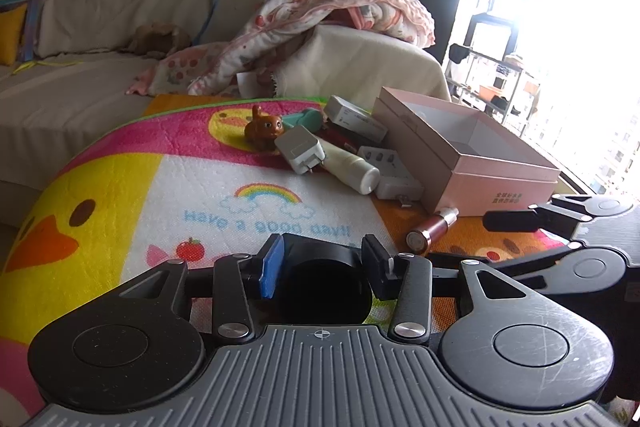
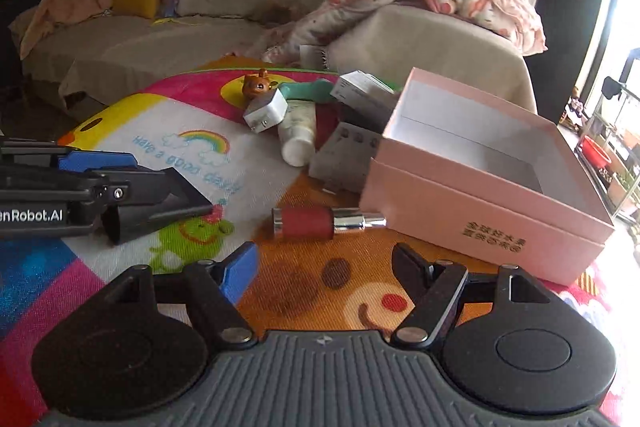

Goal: Organize rigid objects
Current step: 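Grasp the red lipstick with the right tool while the left tool carries the lens hood, then drop the lens hood and lipstick into the pink box, opening both tools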

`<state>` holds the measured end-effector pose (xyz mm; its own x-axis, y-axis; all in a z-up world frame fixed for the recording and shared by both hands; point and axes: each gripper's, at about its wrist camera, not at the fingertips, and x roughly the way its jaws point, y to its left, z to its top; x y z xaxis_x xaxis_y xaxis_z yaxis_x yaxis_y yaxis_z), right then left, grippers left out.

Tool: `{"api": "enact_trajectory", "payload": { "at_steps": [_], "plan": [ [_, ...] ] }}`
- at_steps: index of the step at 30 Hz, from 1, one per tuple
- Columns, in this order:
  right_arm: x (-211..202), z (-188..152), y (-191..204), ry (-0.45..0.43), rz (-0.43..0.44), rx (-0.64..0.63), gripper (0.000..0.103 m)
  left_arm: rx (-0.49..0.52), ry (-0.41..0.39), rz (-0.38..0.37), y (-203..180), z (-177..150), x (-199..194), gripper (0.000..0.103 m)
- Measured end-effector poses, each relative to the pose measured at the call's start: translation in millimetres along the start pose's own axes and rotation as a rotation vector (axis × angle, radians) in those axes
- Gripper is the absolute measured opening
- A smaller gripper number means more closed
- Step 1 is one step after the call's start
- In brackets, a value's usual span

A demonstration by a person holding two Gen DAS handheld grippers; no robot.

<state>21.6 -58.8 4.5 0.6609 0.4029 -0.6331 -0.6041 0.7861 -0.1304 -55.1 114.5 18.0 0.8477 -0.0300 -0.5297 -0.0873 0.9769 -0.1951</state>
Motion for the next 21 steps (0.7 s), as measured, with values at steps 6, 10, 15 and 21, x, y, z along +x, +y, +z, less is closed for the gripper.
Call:
{"api": "enact_trajectory", "payload": {
  "at_steps": [6, 10, 15, 21],
  "plan": [
    [32, 18, -10, 0.053, -0.001, 0.034, 0.077, 0.069, 0.085, -0.011, -6, -15, 2, 0.054],
    [36, 19, -18, 0.047, 0.047, 0.055, 0.078, 0.066, 0.086, 0.000, -5, -13, 1, 0.054],
    [10, 8, -23, -0.013, 0.059, 0.013, 0.078, 0.164, 0.068, 0.036, -17, -13, 2, 0.054],
    [-50, -14, -48, -0.080, 0.048, -0.037, 0.078, 0.227, -0.018, -0.121, -40, 7, -17, 0.053]
  ]
}}
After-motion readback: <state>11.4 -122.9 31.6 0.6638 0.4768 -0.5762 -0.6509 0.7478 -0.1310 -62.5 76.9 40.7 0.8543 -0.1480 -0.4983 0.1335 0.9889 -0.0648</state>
